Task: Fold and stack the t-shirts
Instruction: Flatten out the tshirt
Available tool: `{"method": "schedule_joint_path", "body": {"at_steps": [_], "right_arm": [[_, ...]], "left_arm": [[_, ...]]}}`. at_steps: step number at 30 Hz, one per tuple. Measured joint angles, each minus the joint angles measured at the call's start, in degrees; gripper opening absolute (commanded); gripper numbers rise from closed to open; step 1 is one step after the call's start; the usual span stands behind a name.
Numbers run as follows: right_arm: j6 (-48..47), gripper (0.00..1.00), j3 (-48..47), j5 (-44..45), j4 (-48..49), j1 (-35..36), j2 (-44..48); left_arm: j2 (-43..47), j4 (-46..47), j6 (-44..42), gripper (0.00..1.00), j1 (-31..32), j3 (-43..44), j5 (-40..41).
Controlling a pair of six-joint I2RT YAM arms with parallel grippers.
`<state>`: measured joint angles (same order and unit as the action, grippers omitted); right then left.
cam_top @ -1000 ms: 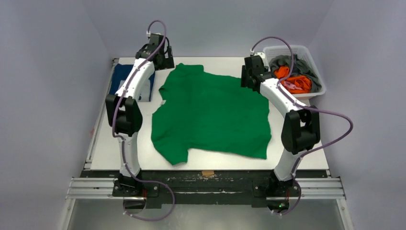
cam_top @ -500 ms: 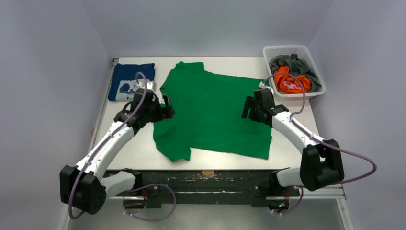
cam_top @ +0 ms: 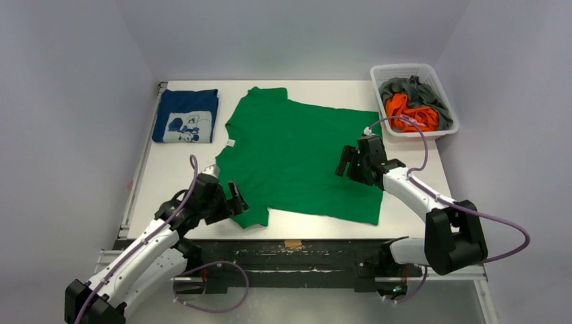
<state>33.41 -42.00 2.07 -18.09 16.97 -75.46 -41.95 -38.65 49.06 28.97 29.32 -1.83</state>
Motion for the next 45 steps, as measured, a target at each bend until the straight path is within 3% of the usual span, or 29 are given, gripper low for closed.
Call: {"method": "schedule_joint_path", "body": {"at_steps": [4, 8, 11, 16, 17, 21, 23, 24, 28, 36, 40, 45], "right_arm": [[0.24, 0.77, 0.15, -0.31, 0.66, 0.02, 0.00], [0.33, 0.77, 0.24, -0.17, 0.96, 0.02, -0.04], [0.46, 0.76, 0.26, -0.04, 0.96, 0.02, -0.07], [0.46, 0.76, 0.24, 2.36, 0.37, 0.07, -0.09], [0.46, 0.76, 0.20, 3.23, -0.17, 0.07, -0.22], [0.37, 0.77, -0.83, 6.49, -3.69, 0.07, -1.86], [0.39, 0.78, -1.86, 8.74, -6.01, 0.11, -3.13], [0.42, 0.78, -2.43, 9.66, -7.06, 0.13, -3.80], [0.33, 0.79, -4.00, 13.42, -10.01, 0.13, -5.62], [-1.11, 0.80, -4.00, 11.96, -9.79, 0.17, -4.04], [-1.68, 0.80, -2.60, 8.46, -6.08, 0.17, -1.62], [-1.92, 0.80, -2.05, 4.37, -1.62, 0.17, -4.04]], "left_arm": [[-0.61, 0.57, 4.09, 0.68, 0.85, -4.94, -0.02], [-9.55, 3.89, 6.01, 0.47, 1.16, -5.11, 1.36], [-17.05, 5.01, 6.10, 0.00, 1.22, -1.33, 3.96], [-27.98, 1.25, 4.11, 0.00, 1.79, 8.66, 8.96], [-28.33, -1.38, 3.65, 0.00, 1.99, 10.80, 9.81], [-28.30, -15.08, 2.34, 0.17, 2.80, 20.63, 12.87], [-28.28, -21.33, 2.32, 0.53, 3.26, 24.11, 13.64], [-28.17, -24.30, 2.19, 0.66, 3.48, 24.81, 14.03], [-27.89, -33.97, 2.89, 0.98, 3.74, 24.15, 14.71], [-19.65, -30.80, 1.70, 1.00, 3.74, 24.02, 14.01], [-21.57, -20.37, -0.55, 1.00, 3.32, 23.93, 12.55], [-31.19, -4.22, -2.40, 1.00, 0.98, 23.15, 8.83]]}}
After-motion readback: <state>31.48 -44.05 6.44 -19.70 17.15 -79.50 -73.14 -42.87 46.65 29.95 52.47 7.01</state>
